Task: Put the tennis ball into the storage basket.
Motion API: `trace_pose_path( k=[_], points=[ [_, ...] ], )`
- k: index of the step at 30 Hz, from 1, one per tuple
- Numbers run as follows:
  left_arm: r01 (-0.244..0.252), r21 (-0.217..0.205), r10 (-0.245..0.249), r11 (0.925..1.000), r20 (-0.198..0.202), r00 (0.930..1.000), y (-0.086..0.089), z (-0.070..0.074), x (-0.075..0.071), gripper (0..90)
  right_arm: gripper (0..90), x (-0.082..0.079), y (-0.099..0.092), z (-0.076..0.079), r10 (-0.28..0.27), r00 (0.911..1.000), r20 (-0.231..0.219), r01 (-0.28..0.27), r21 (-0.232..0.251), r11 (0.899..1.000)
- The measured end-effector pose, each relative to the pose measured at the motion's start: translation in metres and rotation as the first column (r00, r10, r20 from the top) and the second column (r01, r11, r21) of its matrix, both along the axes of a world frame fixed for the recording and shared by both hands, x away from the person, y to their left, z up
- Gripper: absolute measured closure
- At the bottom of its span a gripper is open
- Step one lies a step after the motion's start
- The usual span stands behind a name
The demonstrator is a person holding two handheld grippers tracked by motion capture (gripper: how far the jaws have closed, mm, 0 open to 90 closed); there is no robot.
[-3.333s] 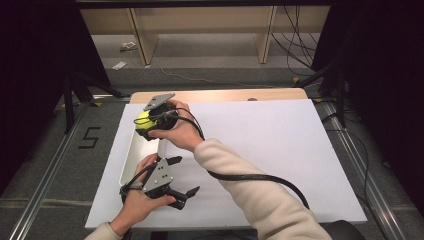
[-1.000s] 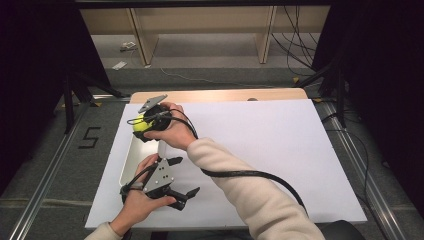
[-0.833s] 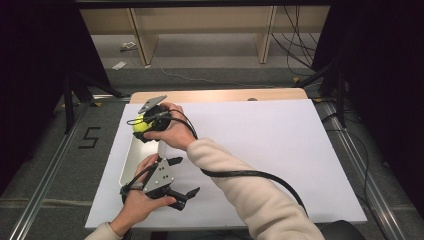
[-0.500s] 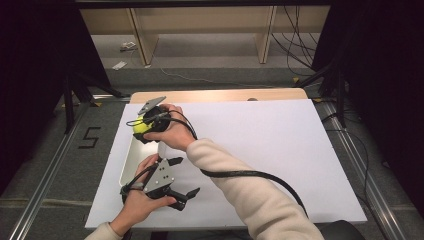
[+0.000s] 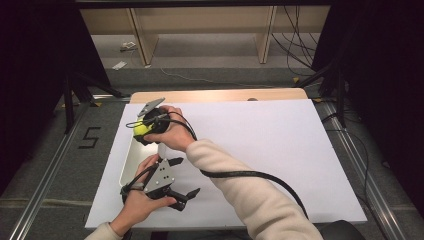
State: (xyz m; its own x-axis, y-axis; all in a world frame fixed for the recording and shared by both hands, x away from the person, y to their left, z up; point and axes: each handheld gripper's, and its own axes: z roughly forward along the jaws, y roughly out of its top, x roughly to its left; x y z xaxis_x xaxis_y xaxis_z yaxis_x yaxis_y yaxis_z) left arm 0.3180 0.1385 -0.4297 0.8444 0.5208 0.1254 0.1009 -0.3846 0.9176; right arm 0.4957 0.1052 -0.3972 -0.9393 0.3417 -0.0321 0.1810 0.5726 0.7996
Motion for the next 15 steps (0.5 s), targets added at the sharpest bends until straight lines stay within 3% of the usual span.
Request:
trace_pose_path(
  k=[15],
  points=[
    [0.004, 0.005, -0.004, 1.0, -0.003, 1.0, -0.0003, -0.0007, 0.0001, 0.0, 26.6, 0.0019, 0.0007, -0.0054, 0.013, 0.9998, -0.015, -0.013, -0.028, 1.0]
  ],
)
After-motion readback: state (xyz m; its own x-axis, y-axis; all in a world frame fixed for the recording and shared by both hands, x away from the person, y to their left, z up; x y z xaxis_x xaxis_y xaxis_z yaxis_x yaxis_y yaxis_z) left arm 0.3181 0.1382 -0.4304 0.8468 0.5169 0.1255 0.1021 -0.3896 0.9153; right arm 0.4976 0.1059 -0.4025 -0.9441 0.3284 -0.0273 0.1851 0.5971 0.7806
